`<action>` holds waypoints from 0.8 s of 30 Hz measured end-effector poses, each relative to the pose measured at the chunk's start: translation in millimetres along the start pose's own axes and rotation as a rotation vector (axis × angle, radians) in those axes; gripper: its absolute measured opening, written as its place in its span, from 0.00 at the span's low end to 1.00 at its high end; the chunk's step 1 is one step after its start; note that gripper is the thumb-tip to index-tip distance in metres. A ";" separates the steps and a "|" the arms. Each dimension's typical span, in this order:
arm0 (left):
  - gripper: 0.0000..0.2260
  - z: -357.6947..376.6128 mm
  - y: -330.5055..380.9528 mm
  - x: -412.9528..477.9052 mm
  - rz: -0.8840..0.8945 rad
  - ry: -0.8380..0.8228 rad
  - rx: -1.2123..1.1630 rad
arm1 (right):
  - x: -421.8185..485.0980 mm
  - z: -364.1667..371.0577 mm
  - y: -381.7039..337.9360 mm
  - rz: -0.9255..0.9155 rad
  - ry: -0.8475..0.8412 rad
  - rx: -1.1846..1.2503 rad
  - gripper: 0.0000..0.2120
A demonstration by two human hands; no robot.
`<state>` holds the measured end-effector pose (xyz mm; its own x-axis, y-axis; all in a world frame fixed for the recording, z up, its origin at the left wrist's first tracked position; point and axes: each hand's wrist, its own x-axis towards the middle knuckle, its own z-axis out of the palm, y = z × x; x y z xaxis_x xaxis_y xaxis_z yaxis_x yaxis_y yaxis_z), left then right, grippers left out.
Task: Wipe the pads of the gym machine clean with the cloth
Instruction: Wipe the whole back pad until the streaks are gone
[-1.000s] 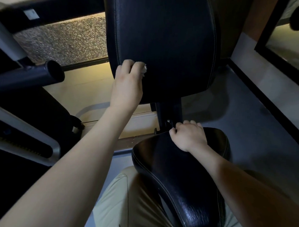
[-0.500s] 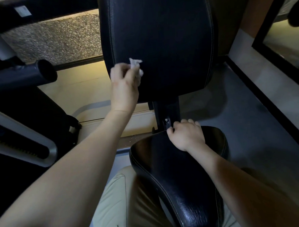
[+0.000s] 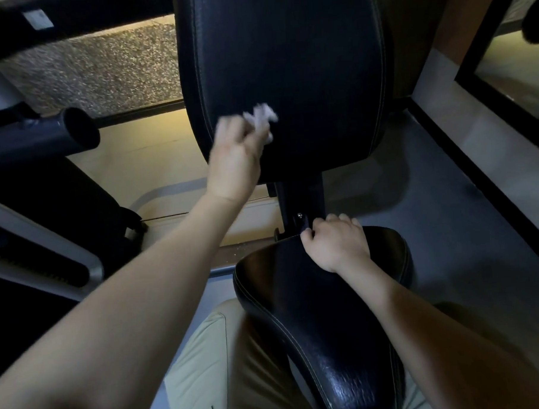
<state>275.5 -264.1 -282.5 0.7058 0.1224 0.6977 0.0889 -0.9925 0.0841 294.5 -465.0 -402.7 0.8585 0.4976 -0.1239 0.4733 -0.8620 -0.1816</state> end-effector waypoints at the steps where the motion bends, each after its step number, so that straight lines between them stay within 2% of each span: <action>1: 0.13 4.4 4.7 -14.4 0.095 -0.084 0.011 | 0.4 -1.0 -0.7 0.004 -0.009 0.004 0.25; 3: 0.09 2.7 7.4 -26.6 0.214 -0.185 0.013 | 0.2 -2.0 -2.9 -0.002 -0.013 0.007 0.25; 5: 0.07 -5.6 5.0 0.9 0.189 -0.128 -0.013 | 0.2 -3.0 -2.7 -0.002 -0.003 0.016 0.25; 8: 0.10 -23.7 6.0 51.1 -0.081 0.061 -0.024 | -0.7 -3.0 -0.8 0.000 -0.018 0.015 0.25; 10: 0.12 -19.7 5.2 57.5 -0.154 0.124 -0.034 | -1.7 -2.6 -1.2 -0.002 -0.025 0.018 0.25; 12: 0.14 -5.3 10.0 32.7 -0.041 0.038 -0.021 | -2.5 -3.3 -1.8 -0.002 -0.015 0.020 0.25; 14: 0.12 8.1 16.7 -6.6 0.164 -0.124 -0.026 | -2.2 -5.4 -2.4 -0.007 -0.007 0.017 0.25; 16: 0.09 5.9 18.4 -14.1 0.209 -0.193 -0.039 | -1.6 -6.0 -3.4 -0.006 -0.014 0.022 0.26; 18: 0.07 -1.6 20.7 16.6 0.114 -0.105 -0.086 | -0.7 -6.9 -2.7 -0.003 -0.013 0.028 0.26; 21: 0.06 -23.1 16.5 79.3 -0.127 0.200 -0.187 | -0.7 -8.3 -1.0 0.001 -0.019 0.035 0.26; 22: 0.09 -24.2 12.2 90.4 -0.163 0.228 -0.194 | -1.5 -8.1 -1.1 -0.006 -0.019 0.036 0.26; 24: 0.13 -14.4 12.1 84.0 -0.087 0.188 -0.047 | -1.8 -8.6 -1.2 -0.015 -0.013 0.041 0.26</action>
<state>325.7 -265.9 -212.6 0.5528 0.2093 0.8066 0.1082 -0.9778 0.1796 294.1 -465.6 -393.9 0.8488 0.5117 -0.1333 0.4773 -0.8499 -0.2231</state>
